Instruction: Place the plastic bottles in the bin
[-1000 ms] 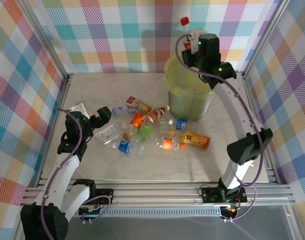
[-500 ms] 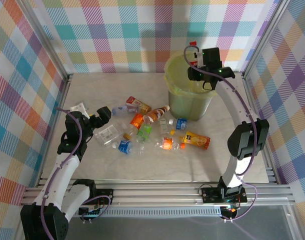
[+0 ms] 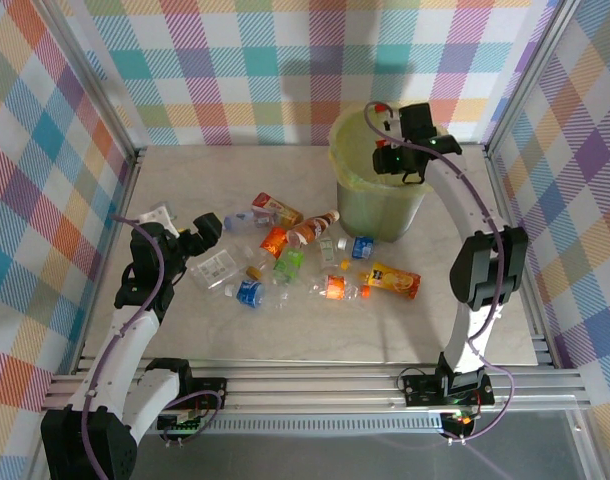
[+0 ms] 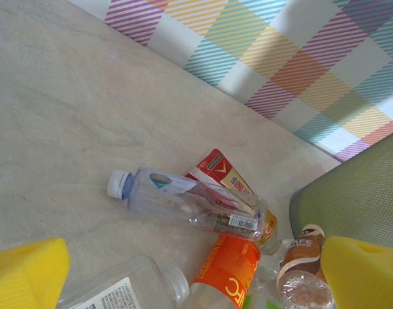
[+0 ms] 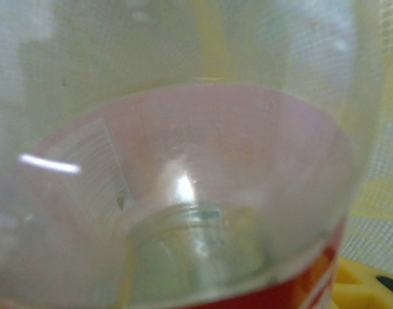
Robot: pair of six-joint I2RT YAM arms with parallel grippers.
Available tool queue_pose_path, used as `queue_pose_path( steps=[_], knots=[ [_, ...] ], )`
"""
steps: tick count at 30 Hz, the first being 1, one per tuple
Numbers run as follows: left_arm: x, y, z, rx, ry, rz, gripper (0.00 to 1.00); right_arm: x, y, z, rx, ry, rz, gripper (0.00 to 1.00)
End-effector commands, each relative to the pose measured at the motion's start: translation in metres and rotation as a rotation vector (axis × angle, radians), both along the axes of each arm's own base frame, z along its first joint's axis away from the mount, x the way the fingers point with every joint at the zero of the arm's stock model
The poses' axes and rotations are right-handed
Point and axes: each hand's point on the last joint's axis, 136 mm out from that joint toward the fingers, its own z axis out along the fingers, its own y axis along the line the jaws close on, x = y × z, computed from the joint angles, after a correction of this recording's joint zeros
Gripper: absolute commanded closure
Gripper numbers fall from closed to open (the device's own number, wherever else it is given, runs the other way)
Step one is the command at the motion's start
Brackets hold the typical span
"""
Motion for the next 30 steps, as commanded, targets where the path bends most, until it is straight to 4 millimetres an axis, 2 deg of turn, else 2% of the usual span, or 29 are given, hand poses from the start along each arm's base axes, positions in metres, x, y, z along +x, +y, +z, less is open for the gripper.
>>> queue_pose_path(
  steps=[1, 6, 10, 13, 15, 18, 20, 26, 30],
  knots=[
    [0.003, 0.002, 0.013, 0.011, -0.031, 0.01, 0.0, 0.002, -0.004, -0.007, -0.002, 0.03, -0.01, 0.59],
    [0.003, 0.003, 0.012, 0.011, -0.027, 0.018, 0.0, 0.006, -0.008, -0.025, -0.029, 0.056, -0.018, 0.46],
    [0.004, 0.005, 0.01, 0.009, -0.025, 0.033, 0.0, 0.008, -0.01, -0.036, -0.042, 0.075, -0.03, 0.26],
    [0.004, 0.007, 0.011, 0.003, -0.026, 0.042, 0.0, 0.007, -0.01, -0.038, -0.039, 0.079, -0.034, 0.13],
    [0.005, 0.007, 0.013, -0.002, -0.028, 0.047, 0.0, 0.007, -0.01, -0.033, -0.033, 0.068, -0.033, 0.08],
    [0.005, 0.009, 0.014, -0.015, -0.028, 0.064, 0.0, 0.007, -0.01, -0.017, -0.024, 0.04, -0.038, 0.0],
    [0.006, 0.009, 0.015, -0.02, -0.028, 0.065, 0.0, 0.006, -0.011, -0.002, -0.018, 0.017, -0.041, 0.0],
    [0.006, 0.009, 0.018, -0.03, -0.025, 0.073, 0.0, -0.005, -0.014, 0.064, 0.007, -0.079, -0.053, 0.0],
    [0.006, 0.01, 0.018, -0.029, -0.021, 0.077, 0.0, -0.023, -0.015, 0.109, 0.04, -0.13, -0.059, 0.0]
  ],
)
